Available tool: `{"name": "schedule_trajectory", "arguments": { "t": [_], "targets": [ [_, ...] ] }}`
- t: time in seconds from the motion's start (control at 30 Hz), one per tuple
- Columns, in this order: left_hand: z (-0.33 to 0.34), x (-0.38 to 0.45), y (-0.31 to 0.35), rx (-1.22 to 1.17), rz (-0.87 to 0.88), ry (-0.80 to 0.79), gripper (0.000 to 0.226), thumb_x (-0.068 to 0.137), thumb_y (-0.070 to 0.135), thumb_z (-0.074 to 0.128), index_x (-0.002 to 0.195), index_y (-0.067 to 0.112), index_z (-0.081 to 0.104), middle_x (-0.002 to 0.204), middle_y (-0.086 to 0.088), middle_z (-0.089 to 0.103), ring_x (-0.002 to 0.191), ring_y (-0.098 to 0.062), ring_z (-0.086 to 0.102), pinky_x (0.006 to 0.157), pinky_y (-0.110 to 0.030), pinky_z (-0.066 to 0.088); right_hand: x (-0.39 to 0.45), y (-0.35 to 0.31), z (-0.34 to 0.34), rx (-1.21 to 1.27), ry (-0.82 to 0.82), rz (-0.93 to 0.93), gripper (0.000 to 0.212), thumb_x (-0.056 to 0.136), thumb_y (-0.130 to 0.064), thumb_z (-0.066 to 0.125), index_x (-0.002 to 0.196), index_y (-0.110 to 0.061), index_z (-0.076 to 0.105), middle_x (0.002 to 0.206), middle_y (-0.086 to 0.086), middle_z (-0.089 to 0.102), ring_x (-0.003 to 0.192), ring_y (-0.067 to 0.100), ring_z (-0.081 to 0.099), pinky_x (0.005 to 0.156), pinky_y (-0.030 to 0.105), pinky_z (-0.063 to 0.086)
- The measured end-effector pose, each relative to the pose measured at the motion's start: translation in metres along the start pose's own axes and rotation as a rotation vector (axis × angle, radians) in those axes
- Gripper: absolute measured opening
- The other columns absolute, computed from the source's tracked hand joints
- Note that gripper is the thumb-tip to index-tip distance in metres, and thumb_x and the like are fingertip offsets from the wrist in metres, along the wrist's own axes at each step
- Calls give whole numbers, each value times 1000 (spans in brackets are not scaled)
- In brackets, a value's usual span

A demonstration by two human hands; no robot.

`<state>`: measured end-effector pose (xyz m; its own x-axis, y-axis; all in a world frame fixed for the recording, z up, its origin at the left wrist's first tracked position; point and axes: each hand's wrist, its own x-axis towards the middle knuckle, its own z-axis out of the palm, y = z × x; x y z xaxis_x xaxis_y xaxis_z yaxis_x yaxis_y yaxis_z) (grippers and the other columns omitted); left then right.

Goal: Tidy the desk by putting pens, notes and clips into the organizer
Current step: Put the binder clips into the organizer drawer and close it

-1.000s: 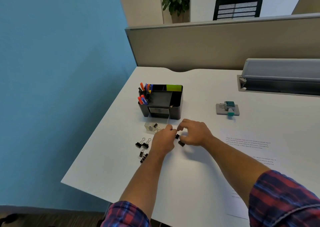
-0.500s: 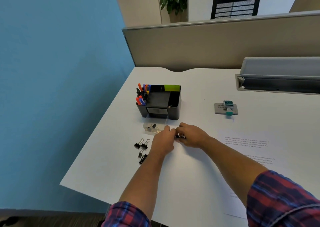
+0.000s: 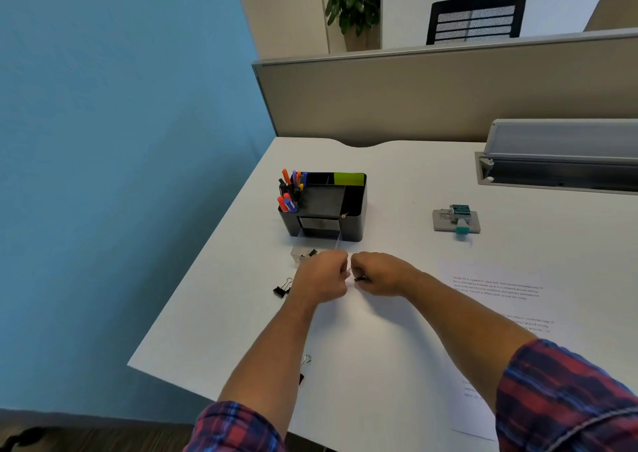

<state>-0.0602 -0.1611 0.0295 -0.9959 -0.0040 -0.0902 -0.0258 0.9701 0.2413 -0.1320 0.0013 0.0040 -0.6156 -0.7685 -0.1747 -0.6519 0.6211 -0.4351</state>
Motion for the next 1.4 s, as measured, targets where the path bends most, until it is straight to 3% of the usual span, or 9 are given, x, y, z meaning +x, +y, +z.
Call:
{"name": "schedule_trajectory", "arguments": {
  "t": [0.2,0.3,0.47,0.73,0.87,1.0,1.17,1.23,1.4],
  "targets": [
    [-17,3,-24,-229,-212,309,10,95,29,65,89,22,61,78,6,62,70,-9,58,61,-24,50,-2,1,-3,14,14,-18,10,90,-21,63,98,-22,57,98,-2,59,85,16,54,75,30,49],
    [-21,2,-41,-267,-325,353,10,95,27,66,88,20,64,81,5,66,72,-8,60,62,-24,49,-2,1,-6,-16,31,-35,13,90,-20,62,102,-18,61,101,-1,61,85,14,52,76,31,49],
    [-16,3,-54,-257,-342,302,16,97,18,62,103,17,76,96,0,73,82,-14,65,74,-29,54,-4,1,-9,17,74,-25,13,89,-18,63,102,-16,64,101,0,64,88,17,56,78,33,52],
    [-6,3,-55,-142,-282,155,24,98,13,57,113,16,75,105,-4,70,88,-22,64,79,-34,57,-6,2,-5,-20,105,-42,13,91,-11,58,100,-16,66,100,3,69,86,21,60,73,34,52],
    [-6,-4,-37,-115,-165,289,18,97,28,58,100,17,72,96,2,67,81,-14,60,73,-29,55,-4,2,-3,14,128,-35,13,92,-13,57,101,-16,67,100,3,71,89,23,63,76,36,53],
    [4,-11,-6,-36,19,260,26,90,45,61,82,21,66,75,10,56,68,-10,53,59,-24,42,-2,0,-4,210,171,36,6,94,-16,63,100,-15,62,90,4,69,78,22,66,71,33,56],
    [29,-13,28,-87,82,49,39,87,54,65,112,24,69,103,4,63,87,-15,61,72,-31,50,-3,12,-6,385,320,175,4,93,-20,68,93,-21,64,88,0,72,67,14,69,70,34,60],
    [38,-12,34,-98,69,-14,38,89,48,66,117,22,67,110,1,58,92,-19,61,72,-31,47,-4,17,-7,384,357,206,5,91,-25,71,91,-22,67,88,-3,73,65,13,68,70,34,59],
    [43,-8,35,-69,39,28,19,99,30,60,103,11,62,106,-4,54,84,-27,61,63,-33,39,1,10,-16,351,423,143,12,88,-30,75,94,-19,77,87,-6,65,75,9,58,67,22,46]
  ]
}}
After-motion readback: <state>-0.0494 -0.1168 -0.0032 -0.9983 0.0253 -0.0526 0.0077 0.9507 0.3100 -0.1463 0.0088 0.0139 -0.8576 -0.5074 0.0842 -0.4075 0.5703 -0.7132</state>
